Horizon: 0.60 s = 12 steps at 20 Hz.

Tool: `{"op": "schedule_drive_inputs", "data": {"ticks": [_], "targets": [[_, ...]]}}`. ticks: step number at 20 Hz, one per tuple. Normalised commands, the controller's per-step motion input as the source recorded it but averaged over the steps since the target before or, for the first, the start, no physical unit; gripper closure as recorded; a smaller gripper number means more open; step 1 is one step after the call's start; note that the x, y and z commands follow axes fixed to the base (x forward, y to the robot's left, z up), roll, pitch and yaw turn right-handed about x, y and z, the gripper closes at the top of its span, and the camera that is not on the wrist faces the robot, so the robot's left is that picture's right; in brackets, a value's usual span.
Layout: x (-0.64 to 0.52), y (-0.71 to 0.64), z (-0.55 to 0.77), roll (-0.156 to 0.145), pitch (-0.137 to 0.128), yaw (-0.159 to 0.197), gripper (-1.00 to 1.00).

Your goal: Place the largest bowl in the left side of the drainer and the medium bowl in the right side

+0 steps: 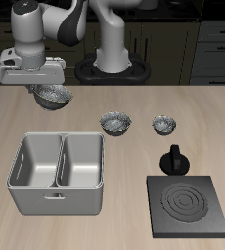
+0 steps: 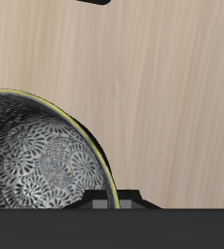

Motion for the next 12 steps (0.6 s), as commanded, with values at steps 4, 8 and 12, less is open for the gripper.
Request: {"op": "schedule_drive_inputs", "data": {"ticks": [4, 8, 12], "targets": [[0.25, -0.09, 0.38, -0.039, 0.031, -0.109, 1.0], [0.3, 0.07, 0.45, -0.013, -0.004, -0.027, 1.0], [0.31, 0.09, 0.52, -0.028, -0.026, -0.028, 1.0]]}}
